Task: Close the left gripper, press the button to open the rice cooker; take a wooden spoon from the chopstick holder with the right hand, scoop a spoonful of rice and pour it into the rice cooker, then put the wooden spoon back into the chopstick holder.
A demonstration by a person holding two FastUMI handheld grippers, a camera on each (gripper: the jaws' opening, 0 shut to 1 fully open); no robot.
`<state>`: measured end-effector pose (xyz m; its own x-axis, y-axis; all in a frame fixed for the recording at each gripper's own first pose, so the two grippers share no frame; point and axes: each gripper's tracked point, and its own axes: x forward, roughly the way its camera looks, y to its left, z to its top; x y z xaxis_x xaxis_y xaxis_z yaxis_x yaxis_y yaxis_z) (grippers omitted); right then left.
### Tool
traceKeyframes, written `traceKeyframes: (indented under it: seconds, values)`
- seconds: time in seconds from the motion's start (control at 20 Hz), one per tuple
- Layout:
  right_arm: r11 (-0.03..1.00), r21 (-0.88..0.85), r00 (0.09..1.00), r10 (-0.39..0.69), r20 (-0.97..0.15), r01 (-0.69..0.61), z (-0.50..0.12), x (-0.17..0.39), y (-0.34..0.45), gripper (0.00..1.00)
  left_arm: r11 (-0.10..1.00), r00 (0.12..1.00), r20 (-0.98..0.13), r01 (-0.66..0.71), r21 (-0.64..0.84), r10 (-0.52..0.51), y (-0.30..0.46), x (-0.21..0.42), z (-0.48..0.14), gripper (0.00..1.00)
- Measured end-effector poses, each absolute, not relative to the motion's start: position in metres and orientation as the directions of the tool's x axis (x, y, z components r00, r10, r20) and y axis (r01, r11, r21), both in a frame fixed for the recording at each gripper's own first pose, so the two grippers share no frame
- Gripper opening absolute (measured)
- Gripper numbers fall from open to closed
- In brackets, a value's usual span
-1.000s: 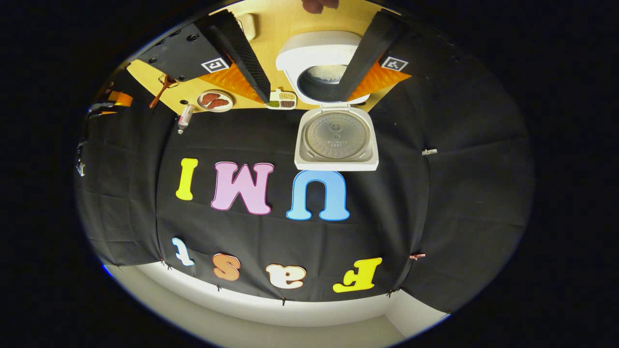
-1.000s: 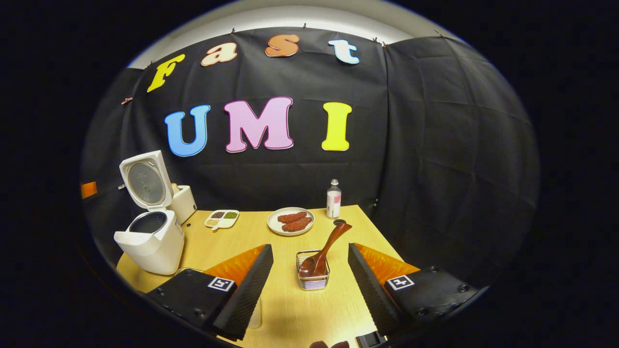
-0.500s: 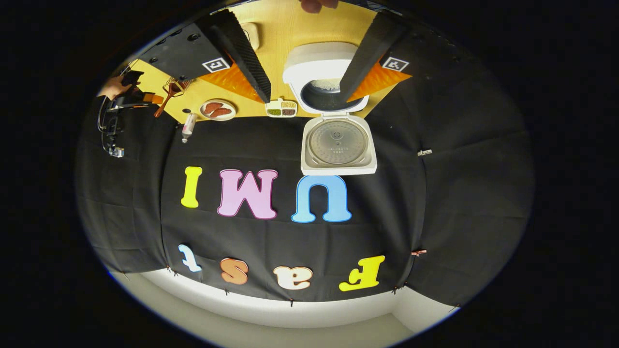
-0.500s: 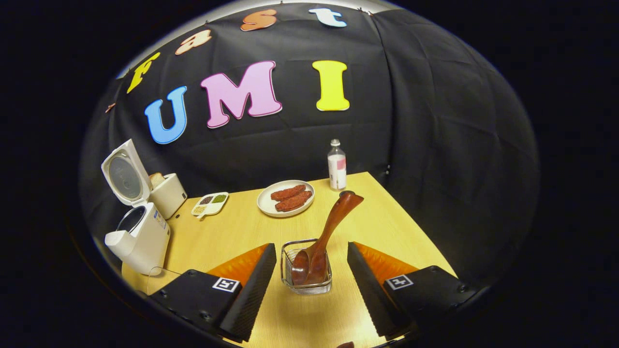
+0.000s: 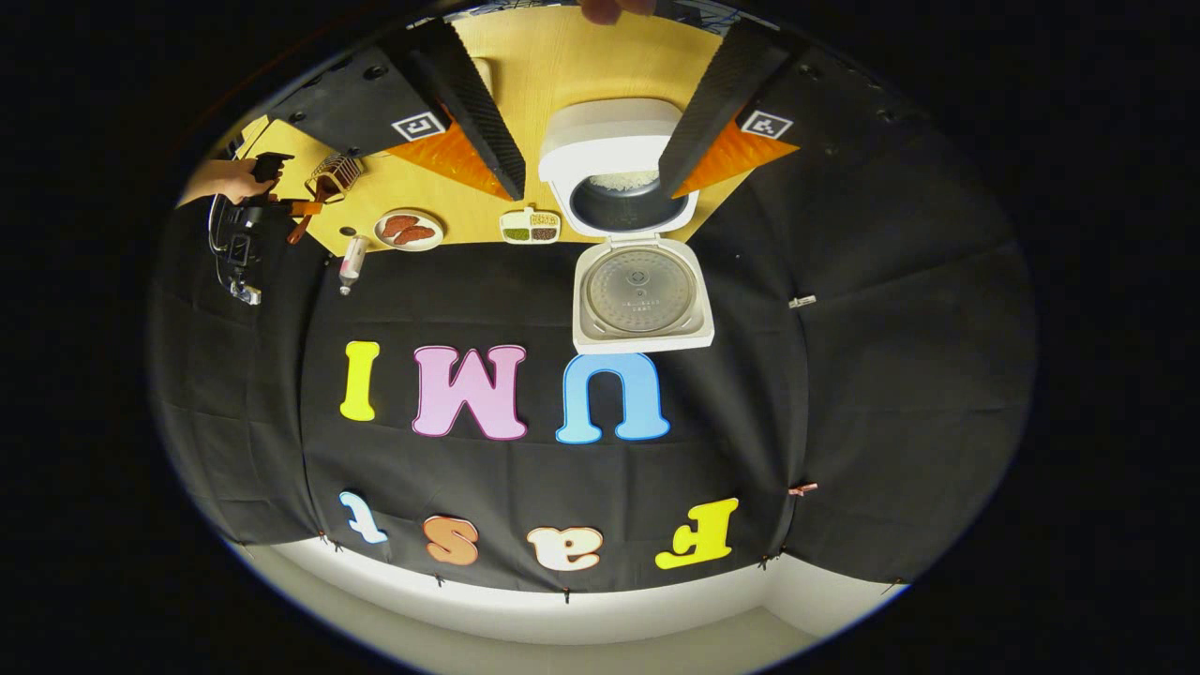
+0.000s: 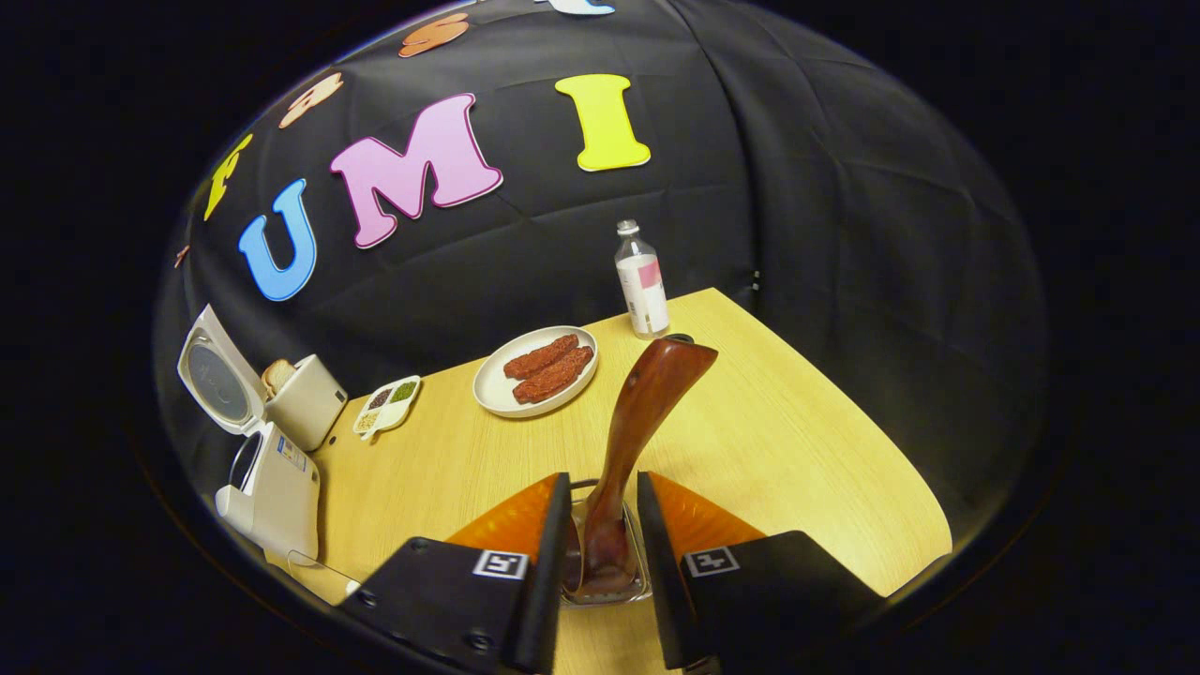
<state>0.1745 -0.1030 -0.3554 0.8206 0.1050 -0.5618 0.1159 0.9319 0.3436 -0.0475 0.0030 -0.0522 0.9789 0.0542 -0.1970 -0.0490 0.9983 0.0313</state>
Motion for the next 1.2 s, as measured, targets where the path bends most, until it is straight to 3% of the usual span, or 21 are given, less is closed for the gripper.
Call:
traceKeyframes:
  seconds: [0.05, 0.15, 0.45, 0.9, 1.2]
  values:
    - [0.927, 0.357, 0.824, 0.112, -0.556, 0.115, -0.352, 0.174, -0.101, 0.25, 0.998, 0.977, -0.203, -0.053, 0.032, 0.058, 0.003, -0.048, -0.054, 0.98]
    - [0.93, 0.35, 0.831, 0.108, -0.545, 0.108, -0.347, 0.174, -0.106, 0.28, 0.998, 0.976, -0.21, -0.059, 0.036, 0.066, 0.002, -0.05, -0.055, 0.98]
    - [0.937, 0.343, 0.844, 0.129, -0.521, 0.069, -0.343, 0.173, -0.097, 0.1, 0.997, 0.974, -0.214, -0.064, 0.041, 0.072, 0.0, -0.05, -0.056, 0.97]
    - [0.915, 0.399, 0.914, 0.108, -0.391, 0.062, -0.266, 0.175, -0.113, 0.07, 0.997, 0.976, -0.202, -0.075, 0.013, 0.076, 0.014, -0.055, -0.056, 0.96]
    - [0.912, 0.411, 0.949, 0.14, -0.284, -0.012, -0.183, 0.136, -0.088, 0.07, 0.995, 0.982, -0.168, -0.094, -0.02, 0.09, 0.031, -0.054, -0.056, 0.96]
